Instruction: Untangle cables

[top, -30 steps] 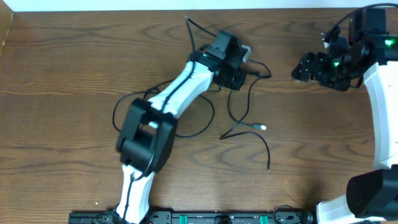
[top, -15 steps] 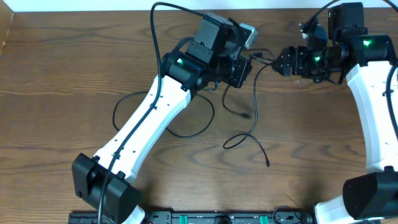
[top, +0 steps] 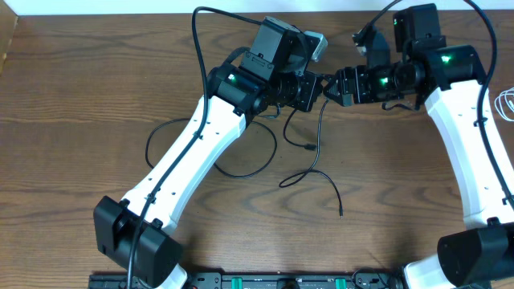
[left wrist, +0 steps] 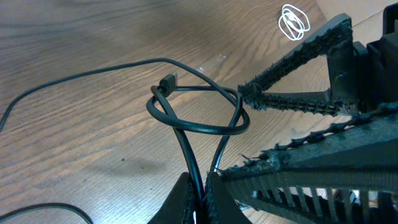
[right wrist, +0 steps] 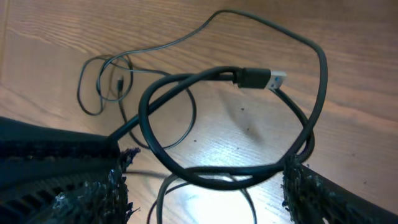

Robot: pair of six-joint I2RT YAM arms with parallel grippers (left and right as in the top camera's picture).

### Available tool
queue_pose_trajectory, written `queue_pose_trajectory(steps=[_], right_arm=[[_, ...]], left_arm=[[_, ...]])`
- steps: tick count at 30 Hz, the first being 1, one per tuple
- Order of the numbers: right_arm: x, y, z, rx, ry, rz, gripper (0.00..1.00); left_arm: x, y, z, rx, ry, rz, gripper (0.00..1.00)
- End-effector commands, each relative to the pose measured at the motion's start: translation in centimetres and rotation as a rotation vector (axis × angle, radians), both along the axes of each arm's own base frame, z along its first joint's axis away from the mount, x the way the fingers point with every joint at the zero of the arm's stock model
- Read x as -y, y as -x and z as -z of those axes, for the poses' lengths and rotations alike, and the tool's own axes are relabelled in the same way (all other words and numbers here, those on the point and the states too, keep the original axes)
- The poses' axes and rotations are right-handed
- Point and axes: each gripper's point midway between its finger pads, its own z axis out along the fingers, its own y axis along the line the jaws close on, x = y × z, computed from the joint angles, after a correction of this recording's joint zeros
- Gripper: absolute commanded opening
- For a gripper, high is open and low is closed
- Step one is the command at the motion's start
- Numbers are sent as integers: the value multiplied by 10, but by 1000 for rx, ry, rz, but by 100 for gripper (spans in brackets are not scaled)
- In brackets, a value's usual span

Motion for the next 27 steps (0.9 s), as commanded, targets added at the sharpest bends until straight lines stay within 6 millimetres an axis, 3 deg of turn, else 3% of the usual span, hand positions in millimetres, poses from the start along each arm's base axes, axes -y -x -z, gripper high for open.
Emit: queue_pose_trajectory(steps=[1, 5, 14, 21, 24, 27], right_arm=[[6, -6, 7, 31, 76, 6, 75], [20, -18, 10, 67, 152, 60, 73], [15, -26, 15, 102, 168, 14, 69], [23, -36, 14, 138, 211, 44, 65], [24, -35, 15, 133, 219, 41, 61], [24, -33, 18, 123, 223, 37, 49]], left_arm=[[-1, -1, 0, -22, 9, -22, 8], [-2, 1, 1, -35, 9, -20, 8], [3, 16, -21, -43, 77, 22, 7], [-4, 26, -36, -35, 87, 18, 7], [-6, 29, -42, -22, 95, 18, 7], [-7, 31, -48, -12, 102, 19, 7]])
